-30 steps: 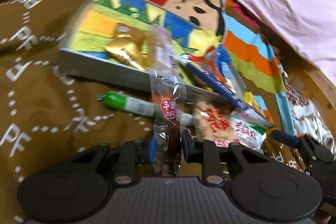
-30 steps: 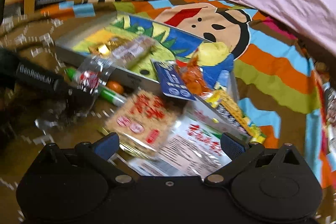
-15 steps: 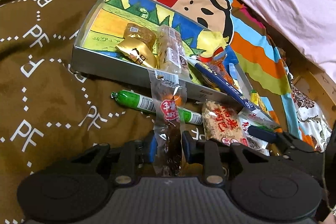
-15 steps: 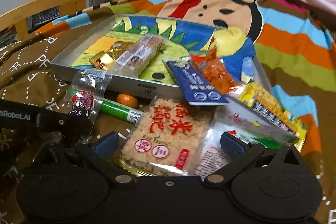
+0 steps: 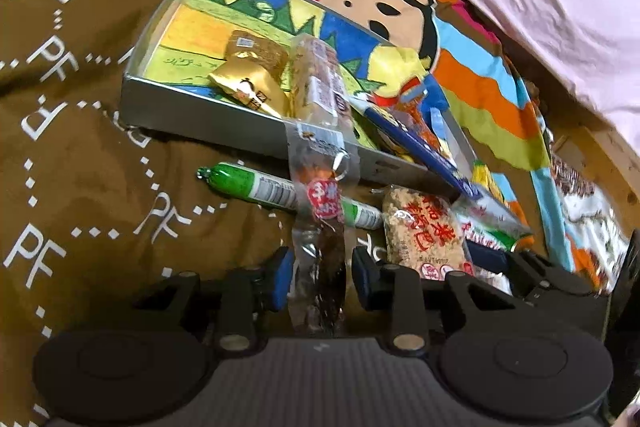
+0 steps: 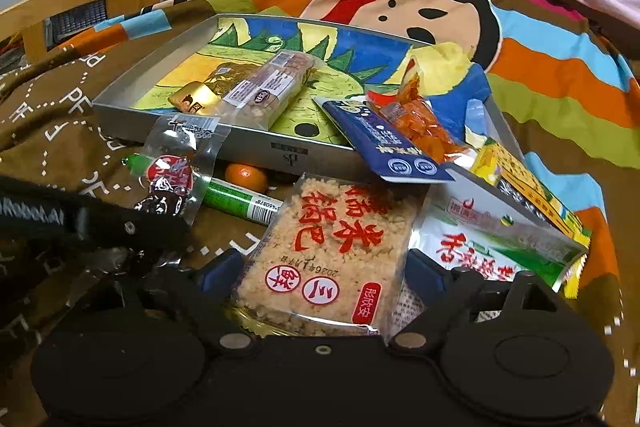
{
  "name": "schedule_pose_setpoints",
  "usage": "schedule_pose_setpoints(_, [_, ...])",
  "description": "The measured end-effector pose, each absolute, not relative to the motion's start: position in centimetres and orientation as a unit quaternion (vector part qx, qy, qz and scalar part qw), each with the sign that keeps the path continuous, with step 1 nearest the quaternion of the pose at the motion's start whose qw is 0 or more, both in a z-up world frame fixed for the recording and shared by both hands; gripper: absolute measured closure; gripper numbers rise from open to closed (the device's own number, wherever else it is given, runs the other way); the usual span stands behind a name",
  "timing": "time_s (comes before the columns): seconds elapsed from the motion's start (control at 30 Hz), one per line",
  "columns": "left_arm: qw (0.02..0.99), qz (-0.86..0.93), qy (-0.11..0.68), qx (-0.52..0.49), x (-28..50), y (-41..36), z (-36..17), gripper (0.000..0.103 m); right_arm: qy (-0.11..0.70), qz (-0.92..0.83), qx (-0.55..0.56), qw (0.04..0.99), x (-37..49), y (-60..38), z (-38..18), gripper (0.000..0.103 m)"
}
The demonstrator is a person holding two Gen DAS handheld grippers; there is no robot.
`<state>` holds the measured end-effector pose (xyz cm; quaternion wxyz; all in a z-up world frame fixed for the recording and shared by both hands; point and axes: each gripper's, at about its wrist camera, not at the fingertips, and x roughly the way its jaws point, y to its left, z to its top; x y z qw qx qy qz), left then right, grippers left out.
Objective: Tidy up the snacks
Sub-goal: 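Close the left tool on the meat-stick bag while the right tool grips the rice cake bag, then carry the meat-stick bag and rice cake bag over the tray and release both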
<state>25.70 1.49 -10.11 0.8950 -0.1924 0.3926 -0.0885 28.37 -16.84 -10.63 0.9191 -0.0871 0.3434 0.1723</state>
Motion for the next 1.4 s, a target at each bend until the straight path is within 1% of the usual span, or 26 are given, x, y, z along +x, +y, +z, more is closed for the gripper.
schedule_pose_setpoints(0.03, [0.896,-0.090,0.394,-0.184,25.5,1.2,-10.1,0.070,0.346,0.171,-0.084,0.919,28.1,-17.0,-10.5,0.017])
schedule_pose_setpoints(0.1, [0.899,-0.091,0.394,-0.168,25.0,0.9,-9.8,0.073,0.351,0.171,-0.082,0.917,27.5,-17.2,-10.2,0.018])
schedule_pose_setpoints(0.27, [0.892,-0.090,0.402,-0.185,23.4,1.4,-9.4,0.083,0.361,0.173,-0.093,0.912,25.5,-17.3,-9.5,0.018])
schedule_pose_setpoints(0.43, [0.882,-0.080,0.412,-0.213,21.6,2.5,-9.5,0.082,0.376,0.185,-0.084,0.904,24.3,-17.4,-9.1,0.017])
schedule_pose_setpoints(0.47, [0.880,-0.078,0.412,-0.222,21.6,2.8,-9.7,0.081,0.377,0.186,-0.088,0.903,24.3,-17.2,-9.2,0.017])
schedule_pose_setpoints(0.5, [0.877,-0.078,0.412,-0.234,21.7,3.0,-9.9,0.078,0.376,0.186,-0.092,0.903,24.2,-17.2,-9.3,0.016])
schedule_pose_setpoints(0.57, [0.875,-0.083,0.405,-0.252,22.0,3.4,-10.1,0.068,0.375,0.184,-0.095,0.904,24.3,-17.2,-9.6,0.015])
schedule_pose_setpoints(0.6, [0.873,-0.088,0.401,-0.263,22.2,3.6,-10.4,0.058,0.376,0.183,-0.092,0.904,24.4,-17.2,-9.8,0.012])
schedule_pose_setpoints(0.63, [0.870,-0.092,0.398,-0.276,22.4,3.7,-10.7,0.052,0.377,0.183,-0.089,0.904,24.5,-17.2,-10.0,0.010])
schedule_pose_setpoints(0.7, [0.866,-0.095,0.395,-0.291,22.7,3.8,-11.1,0.050,0.378,0.183,-0.090,0.903,24.6,-17.0,-10.4,0.004])
schedule_pose_setpoints(0.77, [0.868,-0.097,0.396,-0.283,22.9,3.6,-11.2,0.051,0.378,0.181,-0.103,0.902,24.7,-16.6,-10.7,0.003])
schedule_pose_setpoints(0.8, [0.870,-0.096,0.396,-0.277,22.9,3.6,-11.2,0.055,0.377,0.181,-0.108,0.902,24.6,-16.5,-10.8,0.005])
schedule_pose_setpoints(0.83, [0.873,-0.091,0.397,-0.269,22.9,3.4,-11.2,0.065,0.375,0.182,-0.111,0.902,24.5,-16.4,-10.8,0.007])
schedule_pose_setpoints(0.9, [0.879,-0.078,0.402,-0.245,22.8,3.1,-11.2,0.075,0.371,0.179,-0.119,0.904,24.3,-16.3,-10.5,0.019])
schedule_pose_setpoints(1.07, [0.887,-0.084,0.401,-0.215,21.9,2.4,-10.5,0.077,0.364,0.173,-0.146,0.903,23.2,-16.1,-10.0,0.021])
schedule_pose_setpoints(1.1, [0.889,-0.086,0.399,-0.209,21.5,2.3,-10.3,0.085,0.360,0.171,-0.154,0.904,22.9,-16.0,-9.9,0.021])
schedule_pose_setpoints(1.13, [0.891,-0.088,0.395,-0.204,21.2,2.3,-10.0,0.087,0.354,0.169,-0.165,0.905,22.5,-15.9,-9.8,0.021])
schedule_pose_setpoints(1.27, [0.896,-0.088,0.395,-0.182,19.9,2.0,-9.3,0.087,0.319,0.168,-0.221,0.906,20.8,-15.0,-9.2,0.022])
schedule_pose_setpoints(1.4, [0.898,-0.086,0.393,-0.179,18.8,1.9,-9.0,0.088,0.297,0.173,-0.244,0.907,19.2,-14.4,-8.8,0.022])
